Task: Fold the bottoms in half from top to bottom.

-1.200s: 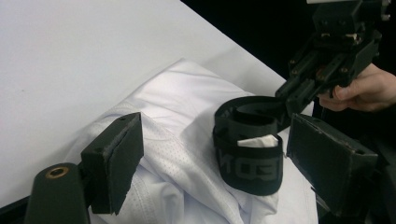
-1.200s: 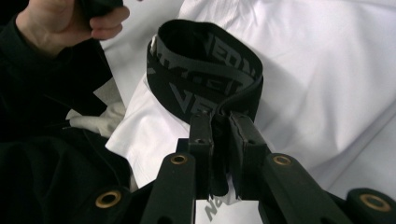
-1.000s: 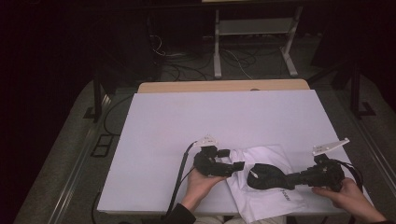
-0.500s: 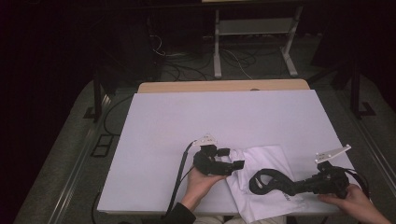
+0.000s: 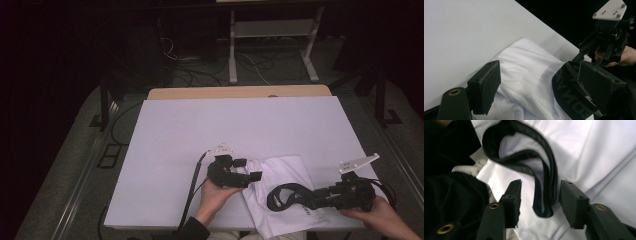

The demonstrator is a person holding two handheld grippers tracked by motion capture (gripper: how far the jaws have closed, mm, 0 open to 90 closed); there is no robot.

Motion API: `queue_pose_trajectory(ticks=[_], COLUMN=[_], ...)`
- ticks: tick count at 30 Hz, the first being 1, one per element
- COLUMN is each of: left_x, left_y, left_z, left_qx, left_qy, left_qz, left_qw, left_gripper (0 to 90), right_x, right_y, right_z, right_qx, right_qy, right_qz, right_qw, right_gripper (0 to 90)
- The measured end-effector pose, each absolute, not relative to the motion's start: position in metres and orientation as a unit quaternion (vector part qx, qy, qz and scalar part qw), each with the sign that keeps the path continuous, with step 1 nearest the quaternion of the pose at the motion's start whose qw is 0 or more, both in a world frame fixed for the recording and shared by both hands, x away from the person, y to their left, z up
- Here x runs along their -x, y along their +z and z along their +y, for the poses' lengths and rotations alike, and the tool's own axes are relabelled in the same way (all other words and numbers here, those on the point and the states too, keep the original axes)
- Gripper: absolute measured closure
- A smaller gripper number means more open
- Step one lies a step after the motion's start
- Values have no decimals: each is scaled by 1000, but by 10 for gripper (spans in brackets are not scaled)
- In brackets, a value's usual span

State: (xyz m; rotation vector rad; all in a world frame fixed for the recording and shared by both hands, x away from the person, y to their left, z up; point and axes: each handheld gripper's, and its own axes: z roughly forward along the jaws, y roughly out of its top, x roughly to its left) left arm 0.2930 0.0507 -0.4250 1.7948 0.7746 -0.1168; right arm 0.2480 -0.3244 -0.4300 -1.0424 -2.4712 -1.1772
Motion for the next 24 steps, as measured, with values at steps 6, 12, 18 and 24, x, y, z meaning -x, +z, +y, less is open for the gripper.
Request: queue_pose_trajectory(ticks=[6,12,18,24], left_x=[-293,-294,-294,-294], left_y=[-423,-423,-423,-423], left_z=[51,51,52,51], left_qx=[-761,-761,-759,-759], left_qy=[-49,-48,-47,-49], left_qz=[325,326,327,327], left_qw=[559,559,561,561], left_gripper=[181,179,179,179], right_x=[-259,-275,-287,-298], right_y=[-418,-413,-408,-406], right_z=[-324,-314,-300,-291], right_qx=[347,348,340,336], right_qy=[-426,-425,-429,-434], right_qz=[-830,-831,-832,-831], right_qw=[97,92,90,86], right_gripper=[430,449,489,546])
